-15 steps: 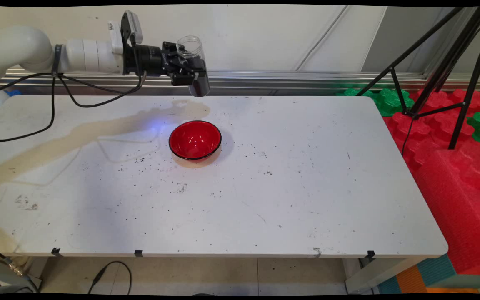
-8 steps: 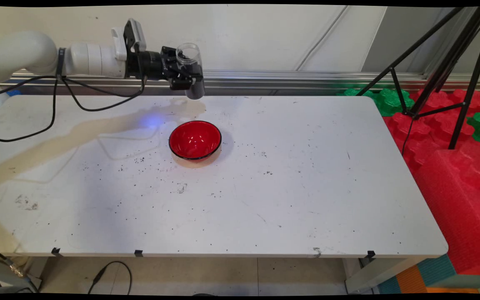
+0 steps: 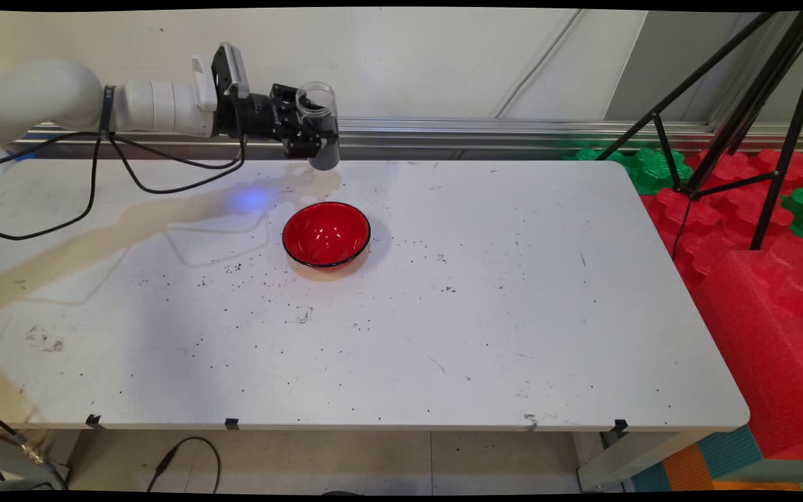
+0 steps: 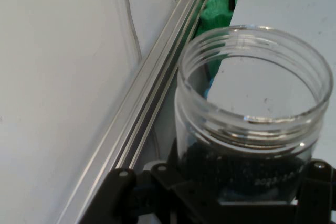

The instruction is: Pour the black seasoning powder in the red bowl

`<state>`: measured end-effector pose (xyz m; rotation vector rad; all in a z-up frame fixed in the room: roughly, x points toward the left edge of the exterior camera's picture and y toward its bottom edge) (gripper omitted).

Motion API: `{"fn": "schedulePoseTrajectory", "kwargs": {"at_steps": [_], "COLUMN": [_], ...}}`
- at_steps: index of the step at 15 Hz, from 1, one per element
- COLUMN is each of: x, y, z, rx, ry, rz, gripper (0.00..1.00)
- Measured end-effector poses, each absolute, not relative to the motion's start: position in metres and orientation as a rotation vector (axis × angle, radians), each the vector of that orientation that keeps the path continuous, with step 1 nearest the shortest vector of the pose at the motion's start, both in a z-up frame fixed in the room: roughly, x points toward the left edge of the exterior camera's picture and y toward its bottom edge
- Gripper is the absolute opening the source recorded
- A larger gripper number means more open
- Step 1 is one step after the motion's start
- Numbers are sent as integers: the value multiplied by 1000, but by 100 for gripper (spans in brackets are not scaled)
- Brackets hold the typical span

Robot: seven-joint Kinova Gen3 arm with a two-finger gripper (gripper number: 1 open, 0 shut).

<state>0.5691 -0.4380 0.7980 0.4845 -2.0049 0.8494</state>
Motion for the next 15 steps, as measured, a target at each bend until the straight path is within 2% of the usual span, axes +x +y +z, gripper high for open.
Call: {"fn": "schedulePoseTrajectory", "kwargs": {"at_steps": [15], "x": [569], "y": [-424], "z": [781], "rx": [259], "ry": [-2075], "rz": [999], "gripper": [0]}}
